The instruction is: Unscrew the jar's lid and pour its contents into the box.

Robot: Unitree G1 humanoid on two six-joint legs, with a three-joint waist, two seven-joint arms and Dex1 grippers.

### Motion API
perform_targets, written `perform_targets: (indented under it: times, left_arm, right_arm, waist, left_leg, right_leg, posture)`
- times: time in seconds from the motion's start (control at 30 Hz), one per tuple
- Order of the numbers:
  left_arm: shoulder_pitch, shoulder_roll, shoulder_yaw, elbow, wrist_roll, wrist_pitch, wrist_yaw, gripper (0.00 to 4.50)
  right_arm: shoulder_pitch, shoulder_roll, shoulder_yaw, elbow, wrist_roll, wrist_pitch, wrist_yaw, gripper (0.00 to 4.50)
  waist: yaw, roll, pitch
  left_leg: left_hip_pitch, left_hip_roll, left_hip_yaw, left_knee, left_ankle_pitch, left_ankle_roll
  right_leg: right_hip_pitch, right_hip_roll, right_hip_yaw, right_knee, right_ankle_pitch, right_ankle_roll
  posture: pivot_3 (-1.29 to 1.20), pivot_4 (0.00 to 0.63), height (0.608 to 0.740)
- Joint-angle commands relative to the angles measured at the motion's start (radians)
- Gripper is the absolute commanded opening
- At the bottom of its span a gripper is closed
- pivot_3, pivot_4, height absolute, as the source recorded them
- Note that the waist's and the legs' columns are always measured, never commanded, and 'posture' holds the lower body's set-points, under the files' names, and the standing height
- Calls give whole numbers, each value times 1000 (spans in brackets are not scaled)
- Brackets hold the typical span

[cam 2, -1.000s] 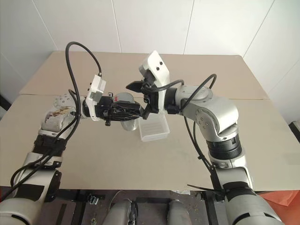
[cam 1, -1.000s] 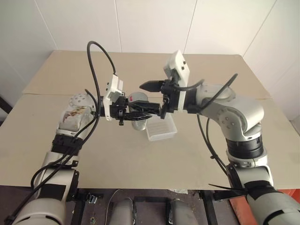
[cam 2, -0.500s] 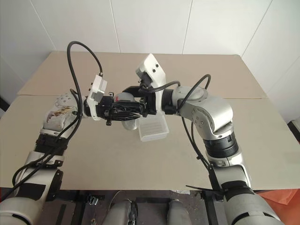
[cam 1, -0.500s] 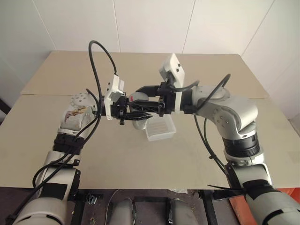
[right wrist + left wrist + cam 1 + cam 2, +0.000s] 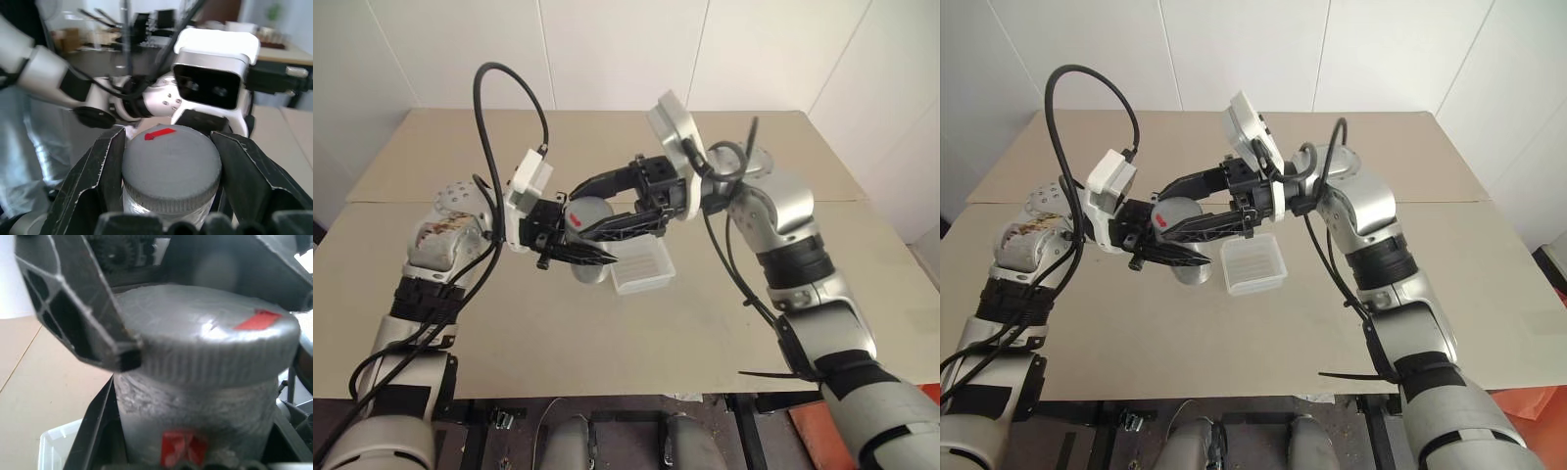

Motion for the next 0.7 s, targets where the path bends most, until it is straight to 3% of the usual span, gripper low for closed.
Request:
perform_targets:
  times: [0.03,0.27,0.33,0.47,0.7]
  left_arm:
    - [-13,16,0,-56,-81,-23,-38,1979]
    - [-7,-14,46,17,-39,-34,-36,1979]
    - [-3,-21,64,40,-31,-30,-26,1979]
    - [7,-34,80,74,-2,-51,-8,1979]
    - [11,-76,107,102,30,-67,52,1979]
  right_arm:
    - [-48,-3,-15,102,-66,-78,41,2747]
    - [0,-25,-104,17,-32,-4,-87,2747]
    - [35,-46,-143,-52,-6,54,-143,3469]
    - [96,-78,-204,-198,48,145,-230,4487]
    - [208,-92,-234,-480,83,272,-442,4487]
  waist:
    - [2,0,0]
    - [8,0,0]
    - [9,0,0]
    - [13,0,0]
    - [3,0,0]
  left_leg:
    - [0,0,0,0,0,0]
    - [-1,0,0,0,0,0]
    - [-1,0,0,0,0,0]
    - [-2,-1,1,1,0,0]
    - [-2,0,1,0,0,0]
  right_leg:
    - [0,0,0,0,0,0]
    - [0,0,0,1,0,0]
    - [0,0,-1,1,0,0]
    - [0,-1,-1,1,0,0]
    - [-1,-1,-1,1,0,0]
  posture:
    - [0,150,740]
    - [0,150,740]
    - [0,150,740]
    - [0,150,740]
    - [0,150,740]
